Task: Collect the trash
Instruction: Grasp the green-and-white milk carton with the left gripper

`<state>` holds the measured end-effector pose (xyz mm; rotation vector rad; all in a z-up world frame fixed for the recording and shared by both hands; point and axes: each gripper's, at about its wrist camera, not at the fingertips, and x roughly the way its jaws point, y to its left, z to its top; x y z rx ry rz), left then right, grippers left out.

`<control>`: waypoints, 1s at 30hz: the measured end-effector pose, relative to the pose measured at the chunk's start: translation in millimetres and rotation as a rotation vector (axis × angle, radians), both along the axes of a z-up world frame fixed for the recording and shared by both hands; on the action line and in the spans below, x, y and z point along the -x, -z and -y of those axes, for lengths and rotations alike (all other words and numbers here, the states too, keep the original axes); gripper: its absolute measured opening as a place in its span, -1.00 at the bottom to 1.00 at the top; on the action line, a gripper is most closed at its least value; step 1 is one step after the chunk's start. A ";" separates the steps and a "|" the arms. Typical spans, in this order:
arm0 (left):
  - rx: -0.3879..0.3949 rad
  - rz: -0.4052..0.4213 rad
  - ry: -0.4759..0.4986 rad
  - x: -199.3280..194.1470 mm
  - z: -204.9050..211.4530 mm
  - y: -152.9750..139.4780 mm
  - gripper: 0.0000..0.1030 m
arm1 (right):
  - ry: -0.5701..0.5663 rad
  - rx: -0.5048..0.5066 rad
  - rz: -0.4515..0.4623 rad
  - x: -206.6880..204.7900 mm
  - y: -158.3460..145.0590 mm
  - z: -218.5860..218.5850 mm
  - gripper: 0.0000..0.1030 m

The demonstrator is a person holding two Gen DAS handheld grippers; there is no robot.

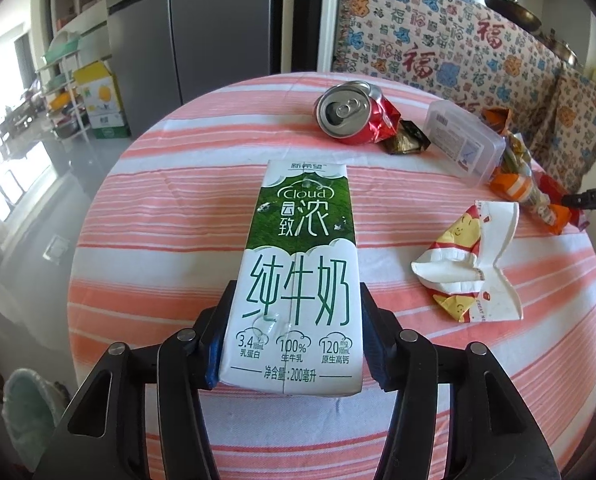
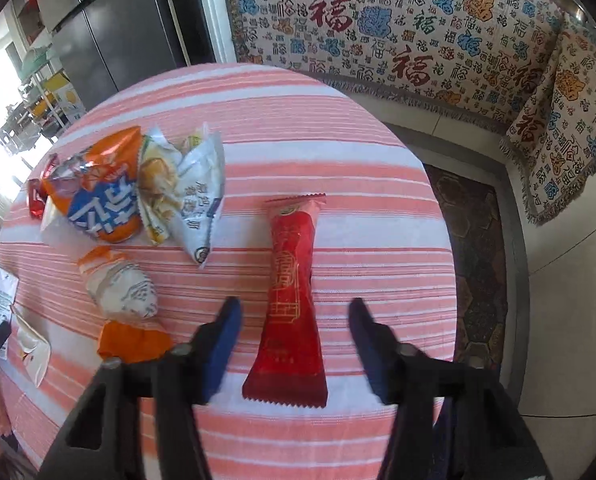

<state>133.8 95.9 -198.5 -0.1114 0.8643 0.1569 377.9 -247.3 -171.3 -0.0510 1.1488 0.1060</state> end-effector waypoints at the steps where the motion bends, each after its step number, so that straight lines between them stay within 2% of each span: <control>1: 0.002 -0.002 0.005 -0.2 0.6 -0.1 0.16 | 0.018 -0.003 -0.005 0.8 1.2 1.7 -0.66; 4: 0.002 -0.012 0.022 -1.6 3.2 0.0 0.29 | 0.033 -0.042 0.005 25.3 -5.5 6.1 -0.67; 8: 0.011 -0.028 0.050 0.2 8.2 0.3 0.54 | -0.019 -0.032 -0.018 87.9 -6.7 -6.2 -0.67; 11: 0.046 -0.041 0.076 6.0 6.2 -0.6 0.64 | -0.068 -0.006 -0.040 126.0 2.0 -27.2 -0.61; 13: 0.096 -0.053 0.099 8.6 0.9 -3.5 0.65 | -0.082 -0.001 -0.017 137.9 0.7 -33.0 -0.59; 15: 0.167 -0.058 0.117 9.8 -7.1 -8.4 0.65 | -0.094 -0.035 -0.029 138.0 -1.8 -31.9 -0.30; 16: 0.199 -0.061 0.125 9.8 -11.4 -11.2 0.65 | -0.093 -0.060 -0.040 136.7 -3.0 -28.9 -0.03; 17: 0.217 -0.065 0.129 8.7 -14.6 -13.9 0.66 | -0.088 -0.082 -0.045 134.7 -6.3 -25.1 0.04; 20: 0.233 -0.096 0.151 0.4 -20.0 -18.8 0.68 | -0.083 -0.125 -0.064 129.8 -17.2 -15.4 0.04; 24: 0.211 -0.145 0.157 -19.7 -22.8 -23.5 0.68 | -0.061 -0.138 -0.080 116.4 -33.1 -6.5 0.05; 30: 0.166 -0.229 0.180 -46.7 -23.2 -24.0 0.68 | -0.081 -0.092 -0.162 102.3 -18.1 -22.0 0.05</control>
